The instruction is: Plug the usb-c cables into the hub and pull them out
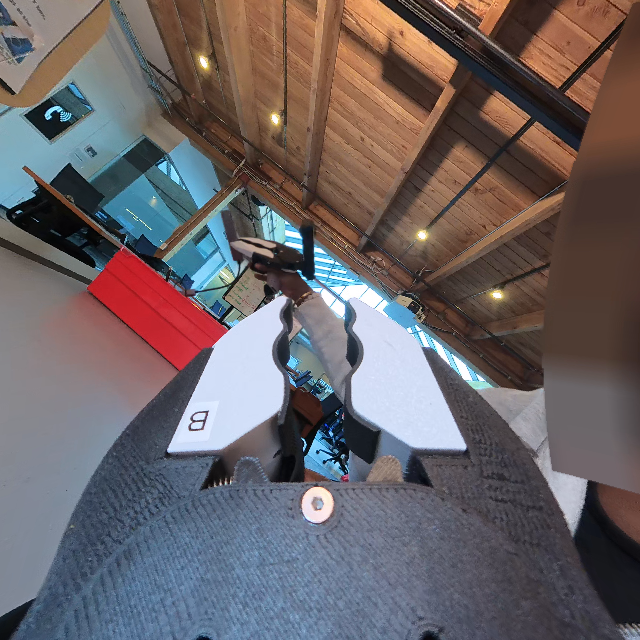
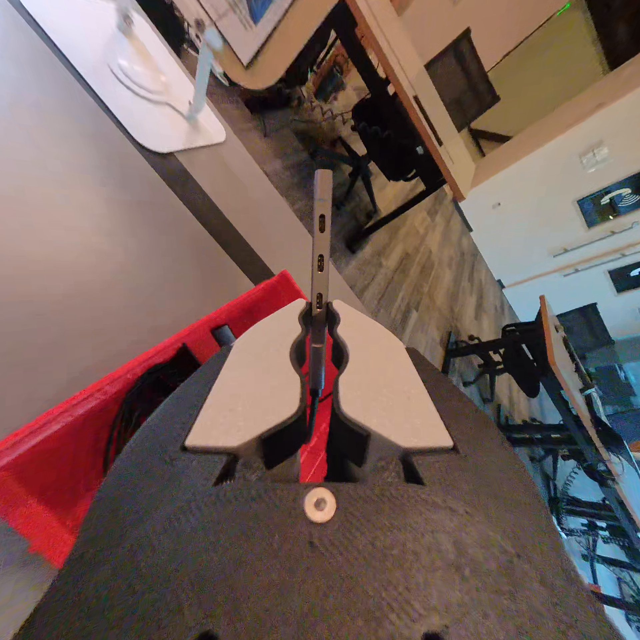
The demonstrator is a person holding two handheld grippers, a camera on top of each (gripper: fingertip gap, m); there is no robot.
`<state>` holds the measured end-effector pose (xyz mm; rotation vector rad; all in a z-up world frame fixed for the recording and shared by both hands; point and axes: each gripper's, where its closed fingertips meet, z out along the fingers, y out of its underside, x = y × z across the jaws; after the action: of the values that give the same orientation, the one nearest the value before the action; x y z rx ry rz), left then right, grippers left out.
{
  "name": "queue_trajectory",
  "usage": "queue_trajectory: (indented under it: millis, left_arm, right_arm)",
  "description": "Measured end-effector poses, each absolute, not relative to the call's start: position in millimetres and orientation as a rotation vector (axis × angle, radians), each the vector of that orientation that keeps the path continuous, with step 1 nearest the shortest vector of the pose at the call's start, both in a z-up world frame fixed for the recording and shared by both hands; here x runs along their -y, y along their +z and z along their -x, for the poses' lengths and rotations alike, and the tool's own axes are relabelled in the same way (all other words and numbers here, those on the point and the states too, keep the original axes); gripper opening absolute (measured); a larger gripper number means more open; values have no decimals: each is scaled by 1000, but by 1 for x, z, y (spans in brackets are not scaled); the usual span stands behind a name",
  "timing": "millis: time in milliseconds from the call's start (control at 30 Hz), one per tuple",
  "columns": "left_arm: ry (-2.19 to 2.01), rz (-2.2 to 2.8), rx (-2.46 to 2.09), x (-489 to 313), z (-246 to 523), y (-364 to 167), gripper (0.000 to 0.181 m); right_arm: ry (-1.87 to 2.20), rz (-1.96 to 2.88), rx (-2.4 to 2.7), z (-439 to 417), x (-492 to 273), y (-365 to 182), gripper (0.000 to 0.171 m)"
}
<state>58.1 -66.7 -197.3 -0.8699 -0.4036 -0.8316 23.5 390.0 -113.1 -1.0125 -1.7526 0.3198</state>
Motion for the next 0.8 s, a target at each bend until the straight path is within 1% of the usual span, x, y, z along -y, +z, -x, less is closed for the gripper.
queue_trajectory:
  millis: [33,267,533,633,667,800]
  left_arm:
    - [-832,871,403,67,-58,-197,29]
    - [-838,875,405,66,-58,-198,29]
    - [-850,878,410,65,-58,-199,29]
    - [-851,883,407,64,-59,-199,29]
    - [-851,884,405,64,-59,-199,29]
    - [-850,888,398,63,-60,-199,29]
  right_arm:
    - [302,1014,1766,-23,-399,-120,9]
    - [243,1085,1838,-8,-444,-176,9]
    - [198,1270,1981,-8,-457,-252,11]
    - [198,1278,1960,-4,-458,-259,17]
    - [196,1277,1930,-2,-461,-257,22]
    - [296,1309,1798,4,-461,-238,37]
